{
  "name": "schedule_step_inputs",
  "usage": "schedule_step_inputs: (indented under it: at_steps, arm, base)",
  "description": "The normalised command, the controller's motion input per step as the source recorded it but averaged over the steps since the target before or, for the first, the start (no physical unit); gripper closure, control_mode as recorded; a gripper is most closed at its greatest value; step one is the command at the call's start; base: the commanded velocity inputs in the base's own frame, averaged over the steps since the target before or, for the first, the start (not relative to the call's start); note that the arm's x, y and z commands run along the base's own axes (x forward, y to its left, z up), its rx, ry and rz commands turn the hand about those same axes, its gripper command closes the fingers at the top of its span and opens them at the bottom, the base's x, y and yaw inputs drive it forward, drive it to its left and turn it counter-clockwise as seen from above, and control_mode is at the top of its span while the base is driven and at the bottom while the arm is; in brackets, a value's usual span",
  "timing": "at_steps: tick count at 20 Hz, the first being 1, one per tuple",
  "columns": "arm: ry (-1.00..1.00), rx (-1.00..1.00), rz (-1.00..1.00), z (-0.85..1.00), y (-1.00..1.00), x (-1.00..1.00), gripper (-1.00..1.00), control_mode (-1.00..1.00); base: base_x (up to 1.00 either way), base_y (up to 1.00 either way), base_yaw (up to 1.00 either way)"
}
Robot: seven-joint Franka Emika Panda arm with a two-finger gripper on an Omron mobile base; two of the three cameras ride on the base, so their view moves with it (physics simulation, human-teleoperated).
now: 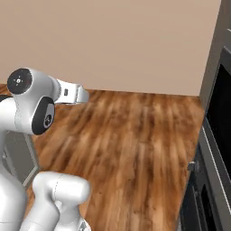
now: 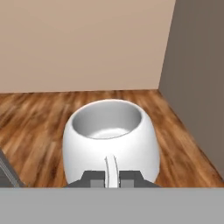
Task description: There is a tray on the dining counter. Grab the cup, mug, and pitcher and place them on the tray. The pitcher may be placed next to the tray if it cannot fit the tray.
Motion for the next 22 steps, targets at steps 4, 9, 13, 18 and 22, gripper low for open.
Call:
schedule_step_inputs:
  at_steps: [4,9,13,18,22]
  arm:
    - [0.0,0.0,0.0,0.0,0.0,0.0,1.0,1.0]
    - [0.0,0.0,0.0,0.0,0.0,0.0,1.0,1.0]
    - [0.0,0.0,0.0,0.0,0.0,0.0,1.0,1.0]
    - [0.0,0.0,0.0,0.0,0.0,0.0,1.0,1.0]
    - [0.0,0.0,0.0,0.0,0.0,0.0,1.0,1.0]
  base:
    - [1.0,0.06,0.0]
    - [1.0,0.08,0.01]
    - [1.0,0.08,0.02]
    - [1.0,0.12,0.06]
    - [1.0,0.15,0.12]
